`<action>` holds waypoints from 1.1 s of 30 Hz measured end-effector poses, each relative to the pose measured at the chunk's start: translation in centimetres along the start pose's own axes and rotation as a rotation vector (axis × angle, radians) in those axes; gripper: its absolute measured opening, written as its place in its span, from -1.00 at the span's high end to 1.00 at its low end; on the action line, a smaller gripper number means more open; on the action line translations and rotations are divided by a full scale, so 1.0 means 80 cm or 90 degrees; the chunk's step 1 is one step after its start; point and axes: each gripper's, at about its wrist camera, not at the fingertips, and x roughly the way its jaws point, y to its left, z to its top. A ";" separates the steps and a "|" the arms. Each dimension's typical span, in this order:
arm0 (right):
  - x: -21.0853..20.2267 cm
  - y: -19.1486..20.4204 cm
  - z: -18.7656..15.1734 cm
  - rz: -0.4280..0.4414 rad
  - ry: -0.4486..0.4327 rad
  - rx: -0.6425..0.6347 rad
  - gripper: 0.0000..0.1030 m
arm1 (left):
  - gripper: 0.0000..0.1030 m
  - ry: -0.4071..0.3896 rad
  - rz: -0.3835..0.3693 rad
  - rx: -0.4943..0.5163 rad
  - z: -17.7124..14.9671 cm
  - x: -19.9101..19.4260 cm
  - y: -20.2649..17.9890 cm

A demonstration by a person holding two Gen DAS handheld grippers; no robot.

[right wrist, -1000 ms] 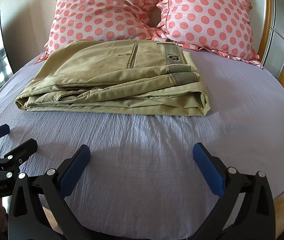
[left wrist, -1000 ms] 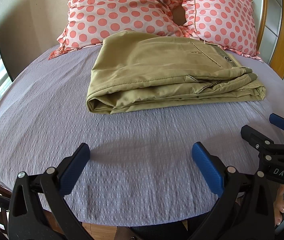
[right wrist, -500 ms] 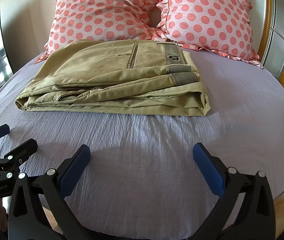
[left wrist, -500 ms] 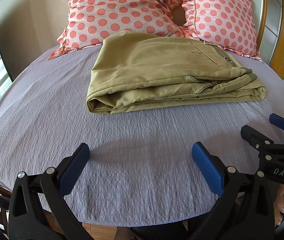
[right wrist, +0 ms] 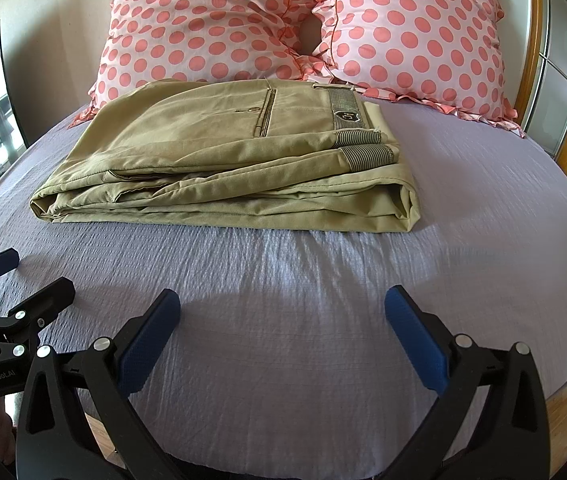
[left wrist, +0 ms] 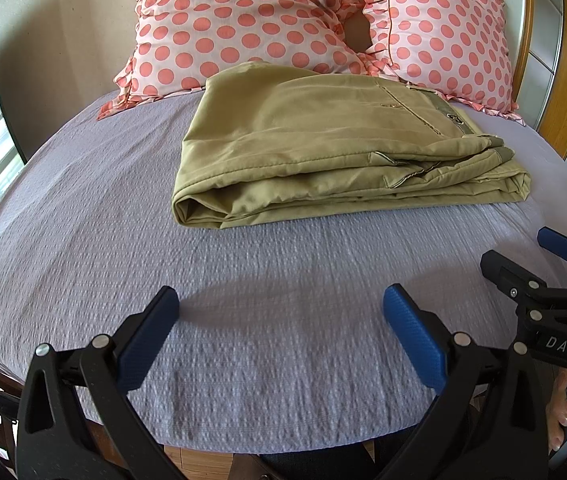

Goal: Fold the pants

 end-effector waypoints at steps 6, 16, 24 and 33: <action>0.000 0.000 0.000 0.000 0.000 -0.001 -0.97 | -0.97 0.002 0.000 0.000 0.000 0.001 0.000; 0.000 -0.001 0.000 0.001 0.000 -0.001 -0.97 | -0.97 0.028 -0.006 0.006 0.006 0.004 0.000; 0.000 -0.001 0.001 0.001 0.000 -0.001 -0.97 | -0.97 0.028 -0.005 0.003 0.006 0.004 0.000; 0.000 -0.001 0.000 0.002 0.000 -0.002 -0.97 | -0.97 0.030 -0.005 0.004 0.006 0.006 0.001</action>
